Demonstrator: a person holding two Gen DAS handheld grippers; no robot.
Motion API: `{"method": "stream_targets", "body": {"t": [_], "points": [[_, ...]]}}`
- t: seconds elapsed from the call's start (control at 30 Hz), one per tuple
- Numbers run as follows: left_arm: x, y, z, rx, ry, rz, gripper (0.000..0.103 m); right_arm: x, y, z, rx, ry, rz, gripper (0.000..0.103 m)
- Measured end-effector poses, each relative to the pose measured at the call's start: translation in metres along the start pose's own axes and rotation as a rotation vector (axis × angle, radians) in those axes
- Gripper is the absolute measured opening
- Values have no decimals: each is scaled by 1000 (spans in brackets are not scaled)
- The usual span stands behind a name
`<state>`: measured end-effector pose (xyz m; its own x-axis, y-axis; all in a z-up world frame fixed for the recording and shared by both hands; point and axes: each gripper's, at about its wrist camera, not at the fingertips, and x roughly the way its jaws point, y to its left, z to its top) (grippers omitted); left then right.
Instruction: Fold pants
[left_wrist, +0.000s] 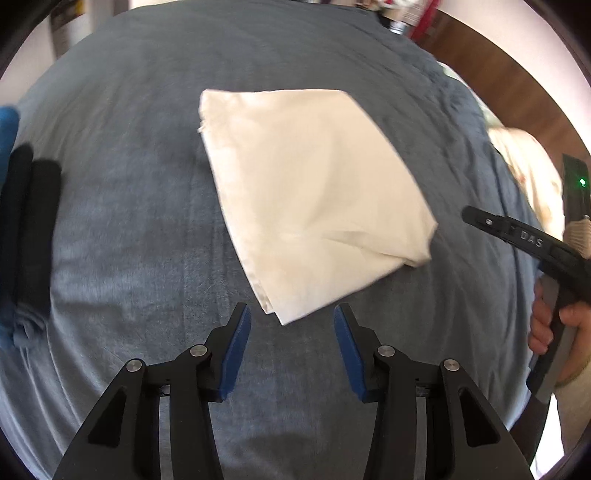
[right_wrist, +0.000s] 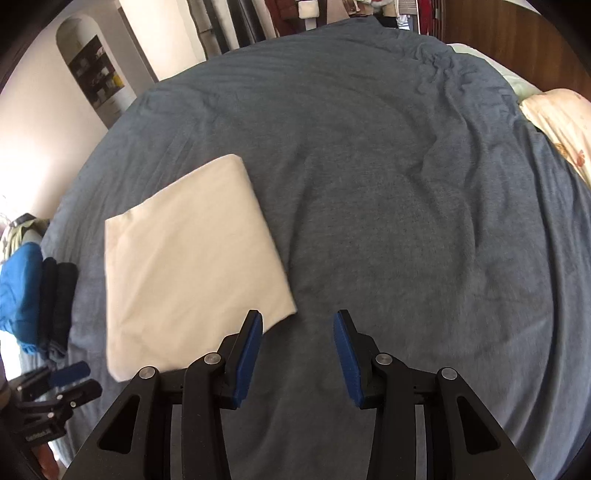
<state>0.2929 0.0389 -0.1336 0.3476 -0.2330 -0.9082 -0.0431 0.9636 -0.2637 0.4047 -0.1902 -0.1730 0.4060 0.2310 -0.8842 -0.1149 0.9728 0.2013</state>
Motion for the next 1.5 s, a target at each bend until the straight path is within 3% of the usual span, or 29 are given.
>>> {"method": "stream_targets", "body": {"t": [0.17, 0.33, 0.67, 0.93, 1.0, 1.07, 1.13, 1.3, 1.5], "points": [[14, -3, -3, -70, -13, 8, 45, 19, -15, 7, 89, -1, 61, 40], [20, -10, -2, -73, -17, 29, 45, 42, -25, 5, 206, 52, 163, 39], [28, -15, 7, -71, -4, 42, 41, 55, -26, -5, 278, 109, 231, 33], [35, -21, 9, -60, 10, 37, 34, 67, -30, -12, 397, 129, 293, 23], [36, -22, 10, -63, 11, 27, 28, 67, -30, -12, 409, 129, 295, 23], [36, -21, 10, -63, 16, 22, 13, 68, -29, -12, 419, 130, 294, 18], [35, -19, 9, -73, 16, 9, 12, 69, -28, -12, 422, 129, 281, 11], [31, -11, 8, -98, 7, 33, 5, 63, -19, -7, 378, 105, 230, 6], [32, 4, 2, -106, 21, 81, 3, 53, -9, 5, 292, 53, 95, 1]]}}
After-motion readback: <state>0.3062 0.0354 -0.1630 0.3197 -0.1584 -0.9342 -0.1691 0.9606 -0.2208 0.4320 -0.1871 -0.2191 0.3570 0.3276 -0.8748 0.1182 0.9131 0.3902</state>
